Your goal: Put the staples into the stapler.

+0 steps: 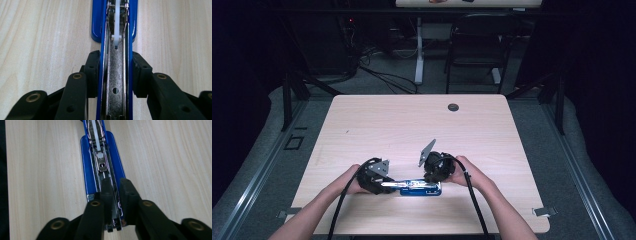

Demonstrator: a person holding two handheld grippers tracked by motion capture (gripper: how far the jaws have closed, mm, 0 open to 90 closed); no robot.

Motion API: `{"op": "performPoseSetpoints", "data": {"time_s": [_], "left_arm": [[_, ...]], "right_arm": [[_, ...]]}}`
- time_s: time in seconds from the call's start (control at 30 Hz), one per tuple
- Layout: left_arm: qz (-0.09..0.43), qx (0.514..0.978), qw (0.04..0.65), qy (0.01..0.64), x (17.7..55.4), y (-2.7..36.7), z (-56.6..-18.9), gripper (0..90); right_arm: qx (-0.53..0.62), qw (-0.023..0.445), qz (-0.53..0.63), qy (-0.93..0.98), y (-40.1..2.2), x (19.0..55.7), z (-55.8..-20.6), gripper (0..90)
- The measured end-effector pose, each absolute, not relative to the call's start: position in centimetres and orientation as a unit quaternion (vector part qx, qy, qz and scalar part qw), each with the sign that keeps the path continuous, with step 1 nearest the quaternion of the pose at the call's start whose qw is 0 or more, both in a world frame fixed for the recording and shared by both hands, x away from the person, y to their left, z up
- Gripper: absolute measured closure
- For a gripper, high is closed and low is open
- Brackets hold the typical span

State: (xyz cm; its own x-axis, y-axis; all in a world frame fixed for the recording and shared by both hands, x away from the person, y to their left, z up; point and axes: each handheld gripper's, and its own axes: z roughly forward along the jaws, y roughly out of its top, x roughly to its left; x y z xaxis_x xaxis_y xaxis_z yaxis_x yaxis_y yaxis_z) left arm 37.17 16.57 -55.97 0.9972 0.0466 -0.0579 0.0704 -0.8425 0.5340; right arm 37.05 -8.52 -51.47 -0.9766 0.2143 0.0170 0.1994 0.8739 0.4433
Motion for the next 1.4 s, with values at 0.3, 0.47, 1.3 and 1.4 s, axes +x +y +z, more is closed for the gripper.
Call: {"op": "performPoseSetpoints", "data": {"time_s": [0.3,0.47,1.3,1.4], "left_arm": [[-0.021,0.960,0.279,0.032,37.2,16.6,-56.0,64.1],[-0.020,0.960,0.279,0.032,37.1,16.6,-55.9,64.1],[-0.008,0.962,0.273,0.027,36.9,16.5,-55.3,64.5],[-0.007,0.961,0.274,0.026,36.9,16.5,-55.3,64.5]], "right_arm": [[0.118,0.031,0.243,0.962,-7.5,36.4,-52.4,90.0],[0.111,0.031,0.237,0.965,-7.0,36.2,-52.7,90.0],[0.143,0.043,0.242,0.959,-7.9,35.7,-52.7,88.4],[0.151,0.044,0.244,0.957,-8.1,35.5,-52.6,88.5]]}}
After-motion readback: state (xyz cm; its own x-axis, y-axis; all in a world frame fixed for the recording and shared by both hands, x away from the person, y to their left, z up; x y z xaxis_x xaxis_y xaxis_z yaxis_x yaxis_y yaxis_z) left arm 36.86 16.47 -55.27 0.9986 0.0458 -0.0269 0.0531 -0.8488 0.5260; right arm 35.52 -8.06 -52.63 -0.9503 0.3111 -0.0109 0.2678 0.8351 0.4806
